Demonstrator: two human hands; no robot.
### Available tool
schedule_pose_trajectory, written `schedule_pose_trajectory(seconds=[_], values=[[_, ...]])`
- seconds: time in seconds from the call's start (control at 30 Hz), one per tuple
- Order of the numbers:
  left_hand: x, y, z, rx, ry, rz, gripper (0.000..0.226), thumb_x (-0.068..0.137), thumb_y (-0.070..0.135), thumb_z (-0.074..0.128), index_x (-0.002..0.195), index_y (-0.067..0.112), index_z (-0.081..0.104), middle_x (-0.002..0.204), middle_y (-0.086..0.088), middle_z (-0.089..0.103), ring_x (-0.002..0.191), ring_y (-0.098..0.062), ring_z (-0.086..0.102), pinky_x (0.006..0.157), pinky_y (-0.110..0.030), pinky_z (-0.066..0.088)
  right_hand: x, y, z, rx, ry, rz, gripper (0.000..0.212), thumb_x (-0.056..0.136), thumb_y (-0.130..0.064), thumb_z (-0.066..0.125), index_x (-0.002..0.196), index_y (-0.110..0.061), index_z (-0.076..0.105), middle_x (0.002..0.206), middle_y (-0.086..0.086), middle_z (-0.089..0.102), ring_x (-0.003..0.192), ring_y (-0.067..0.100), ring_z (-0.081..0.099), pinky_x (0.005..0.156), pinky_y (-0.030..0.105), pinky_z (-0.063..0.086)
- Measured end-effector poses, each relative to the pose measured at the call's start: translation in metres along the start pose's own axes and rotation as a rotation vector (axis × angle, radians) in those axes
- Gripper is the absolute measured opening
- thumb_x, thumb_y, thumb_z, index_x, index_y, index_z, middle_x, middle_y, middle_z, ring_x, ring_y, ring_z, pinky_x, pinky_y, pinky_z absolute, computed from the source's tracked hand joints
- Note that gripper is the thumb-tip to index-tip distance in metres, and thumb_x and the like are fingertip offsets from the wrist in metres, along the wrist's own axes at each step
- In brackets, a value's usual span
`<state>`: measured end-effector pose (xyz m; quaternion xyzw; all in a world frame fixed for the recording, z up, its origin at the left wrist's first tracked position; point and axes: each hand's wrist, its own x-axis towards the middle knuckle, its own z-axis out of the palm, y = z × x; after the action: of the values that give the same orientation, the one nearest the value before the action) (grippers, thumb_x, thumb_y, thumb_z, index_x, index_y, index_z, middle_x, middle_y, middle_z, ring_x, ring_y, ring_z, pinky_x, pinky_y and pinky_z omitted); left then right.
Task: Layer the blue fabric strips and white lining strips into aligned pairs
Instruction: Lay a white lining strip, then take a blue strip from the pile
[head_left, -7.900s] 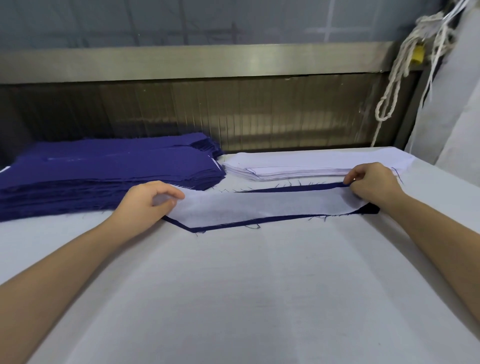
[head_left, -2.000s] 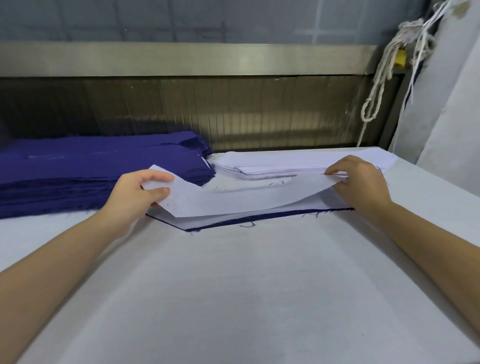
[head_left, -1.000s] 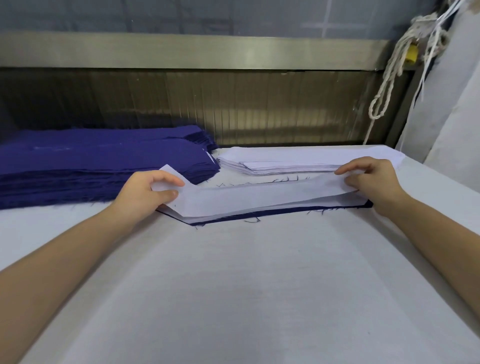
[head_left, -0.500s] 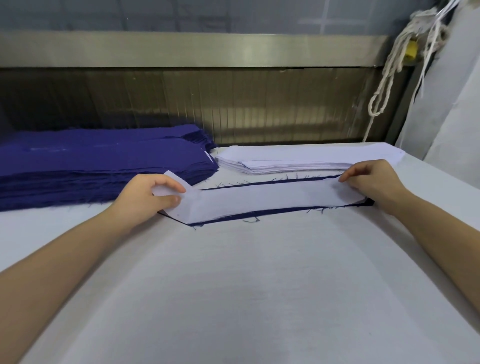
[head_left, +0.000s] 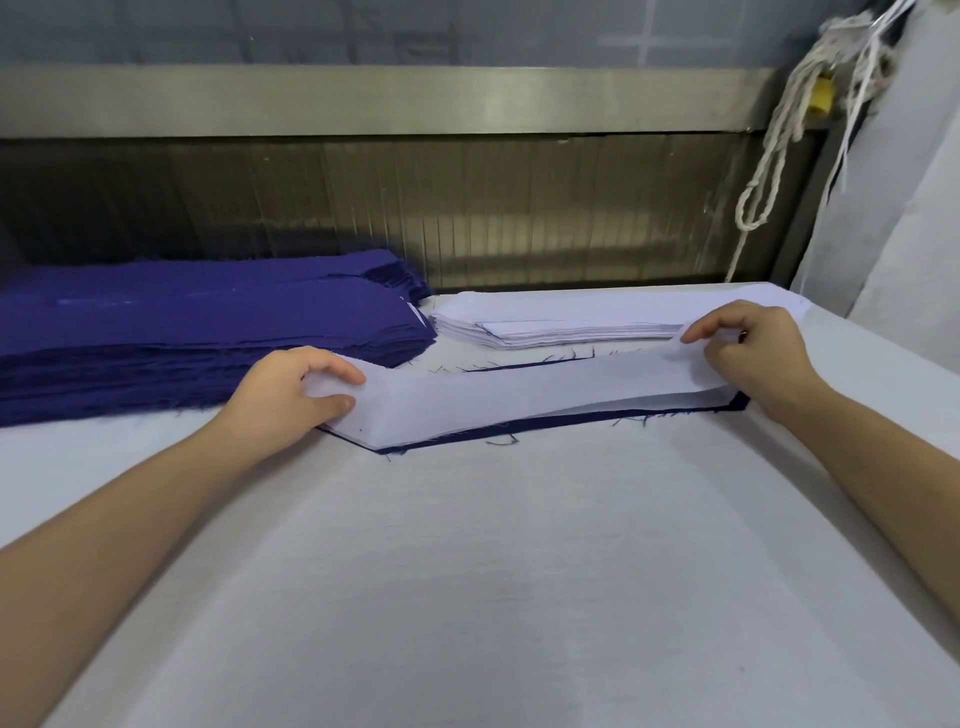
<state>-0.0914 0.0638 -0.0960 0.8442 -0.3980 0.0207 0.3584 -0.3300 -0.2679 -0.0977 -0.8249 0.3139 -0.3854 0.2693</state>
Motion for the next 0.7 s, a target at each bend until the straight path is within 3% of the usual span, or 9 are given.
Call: schedule_pose_trajectory(seconds=[0.13, 0.33, 0.7], values=[[-0.0004, 0.0008, -0.0009, 0.002, -0.025, 0.013, 0.025, 0.079, 0.006, 0.071, 0.087, 0.03, 0.067, 0.098, 0.019, 0.06, 0.101, -0.011, 0.051, 0.086, -0.025, 0.034, 0.0013, 0.0055, 0.0007, -0.048, -0.052, 0.032, 0.035, 0.079, 0.014, 0.045, 0.078, -0.013, 0.067, 0.094, 0.007, 0.06, 0.09, 0.019, 0.05, 0.078, 0.025, 0.036], [-0.0001, -0.0002, -0.0004, 0.021, -0.039, 0.019, 0.026, 0.079, 0.007, 0.071, 0.087, 0.031, 0.067, 0.097, 0.024, 0.059, 0.104, -0.012, 0.051, 0.088, -0.025, 0.034, 0.0017, 0.009, 0.0, -0.176, -0.109, 0.036, 0.032, 0.076, 0.011, 0.05, 0.076, -0.016, 0.067, 0.086, 0.004, 0.063, 0.086, 0.018, 0.051, 0.074, 0.021, 0.033], [-0.0002, -0.0005, -0.0003, 0.067, -0.056, 0.056, 0.025, 0.079, 0.006, 0.071, 0.09, 0.029, 0.067, 0.103, 0.012, 0.061, 0.101, -0.01, 0.051, 0.086, -0.023, 0.032, 0.0007, 0.0067, -0.0001, -0.266, -0.11, -0.017, 0.029, 0.076, 0.008, 0.052, 0.078, -0.017, 0.067, 0.087, 0.001, 0.058, 0.082, 0.019, 0.049, 0.072, 0.023, 0.033]])
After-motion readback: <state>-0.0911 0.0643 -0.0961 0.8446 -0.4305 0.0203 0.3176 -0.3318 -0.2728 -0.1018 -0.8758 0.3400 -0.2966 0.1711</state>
